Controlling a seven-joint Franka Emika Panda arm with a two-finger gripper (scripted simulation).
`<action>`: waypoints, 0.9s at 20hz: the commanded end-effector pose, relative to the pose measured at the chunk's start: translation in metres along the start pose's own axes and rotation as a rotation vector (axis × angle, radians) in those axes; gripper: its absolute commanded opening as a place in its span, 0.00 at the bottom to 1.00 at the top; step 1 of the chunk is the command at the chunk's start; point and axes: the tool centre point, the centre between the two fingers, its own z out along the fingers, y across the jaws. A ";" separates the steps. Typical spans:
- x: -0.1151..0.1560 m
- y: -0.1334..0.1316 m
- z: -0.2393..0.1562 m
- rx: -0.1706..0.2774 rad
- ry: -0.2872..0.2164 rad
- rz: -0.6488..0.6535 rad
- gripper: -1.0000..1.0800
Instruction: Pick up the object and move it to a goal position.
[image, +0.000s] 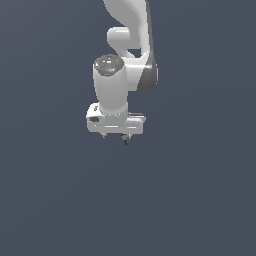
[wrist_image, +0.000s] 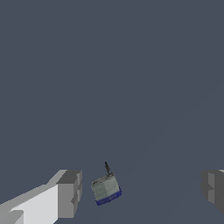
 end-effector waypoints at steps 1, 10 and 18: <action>-0.001 -0.002 0.002 0.000 -0.001 -0.006 0.96; -0.020 -0.009 0.033 -0.003 -0.002 -0.087 0.96; -0.059 -0.024 0.082 -0.003 -0.004 -0.234 0.96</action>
